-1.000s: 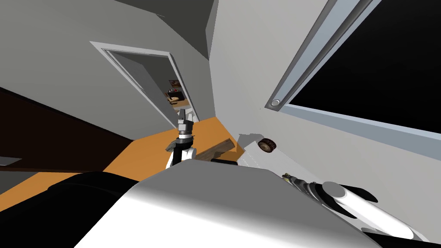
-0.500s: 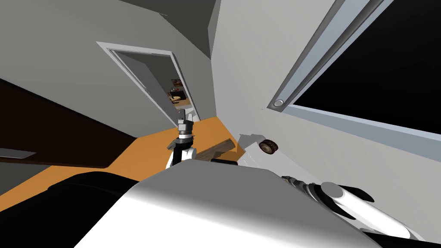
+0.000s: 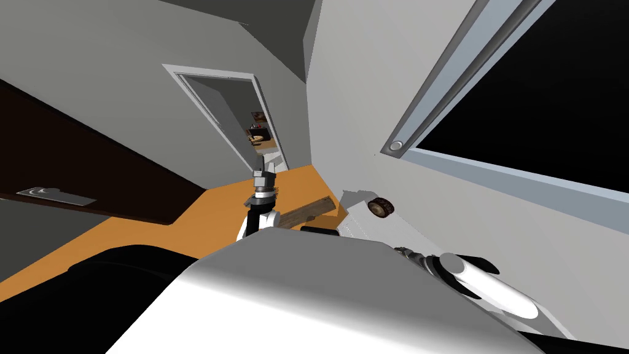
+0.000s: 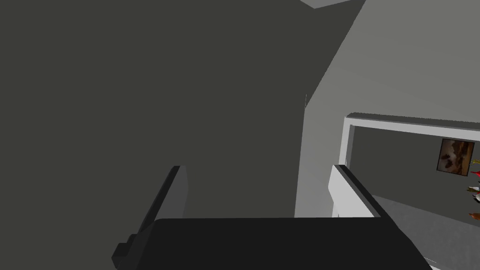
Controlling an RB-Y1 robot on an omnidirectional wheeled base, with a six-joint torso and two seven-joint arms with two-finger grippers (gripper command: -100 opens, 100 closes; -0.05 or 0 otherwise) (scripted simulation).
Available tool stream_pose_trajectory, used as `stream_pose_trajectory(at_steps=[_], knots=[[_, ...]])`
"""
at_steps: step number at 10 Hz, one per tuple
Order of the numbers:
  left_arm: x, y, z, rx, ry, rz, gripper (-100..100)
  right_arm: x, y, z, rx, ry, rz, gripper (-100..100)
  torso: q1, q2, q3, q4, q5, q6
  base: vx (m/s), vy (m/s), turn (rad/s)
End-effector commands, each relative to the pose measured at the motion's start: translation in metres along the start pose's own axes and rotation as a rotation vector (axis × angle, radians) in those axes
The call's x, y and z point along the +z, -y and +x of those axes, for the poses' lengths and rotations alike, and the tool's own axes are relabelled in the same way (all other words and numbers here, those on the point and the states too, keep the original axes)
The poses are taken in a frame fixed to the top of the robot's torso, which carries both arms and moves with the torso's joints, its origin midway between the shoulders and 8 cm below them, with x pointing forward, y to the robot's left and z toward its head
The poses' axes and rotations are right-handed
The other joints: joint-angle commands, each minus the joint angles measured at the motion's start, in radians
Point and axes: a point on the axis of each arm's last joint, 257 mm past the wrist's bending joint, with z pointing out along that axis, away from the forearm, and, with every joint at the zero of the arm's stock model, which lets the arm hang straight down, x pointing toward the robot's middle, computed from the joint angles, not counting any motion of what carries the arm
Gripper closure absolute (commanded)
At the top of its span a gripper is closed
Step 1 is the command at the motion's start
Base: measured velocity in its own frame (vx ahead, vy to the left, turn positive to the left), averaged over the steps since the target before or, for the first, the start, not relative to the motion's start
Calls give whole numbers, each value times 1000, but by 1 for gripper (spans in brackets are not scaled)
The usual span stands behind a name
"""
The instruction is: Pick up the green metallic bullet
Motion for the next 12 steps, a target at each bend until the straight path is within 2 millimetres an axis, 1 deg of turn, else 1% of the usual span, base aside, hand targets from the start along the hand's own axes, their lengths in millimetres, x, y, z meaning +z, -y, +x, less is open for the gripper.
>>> stream_pose_trajectory(at_steps=[1, 3, 4, 5, 9, 10, 11, 12], knots=[[0, 0, 0, 0, 0, 0, 0, 4, 8, -4, 19, -3, 0, -100, 0, 0, 0, 0, 0, 0, -97, -50, 112], [0, 0, 0, 0, 0, 0, 0, 8, 18, -10, 39, -6, 0, -100, 0, -1, 0, 0, 0, 0, -76, -52, 105], [0, 0, 0, 0, 0, 0, 0, 6, 15, -8, 30, -6, 0, -100, 0, -1, -1, 0, 0, 0, -31, -24, 23], [0, 0, 0, 0, 0, 0, 0, 6, 16, -8, 34, -6, 0, 100, 2, -4, -2, -1, 0, 0, 0, 0, 0], [0, 0, 0, 0, 0, 0, 0, 6, 17, -7, 31, -7, 2, 100, 1, -5, -3, -2, 0, 2, 1, 0, 5], [0, 0, 0, 0, 0, 0, 0, 6, 17, -7, 31, -7, 2, 0, 1, -6, -3, -2, 0, 2, 0, 0, 0], [0, 0, 0, 0, 0, 0, 0, 4, 8, -4, 19, -3, 0, 100, 1, -6, -4, -2, 0, 2, 53, 35, -130], [0, 0, 0, 0, 0, 0, 0, 1, 3, -1, 9, -1, 0, 100, 3, -8, -5, -3, 0, 3, 92, 69, -155]])
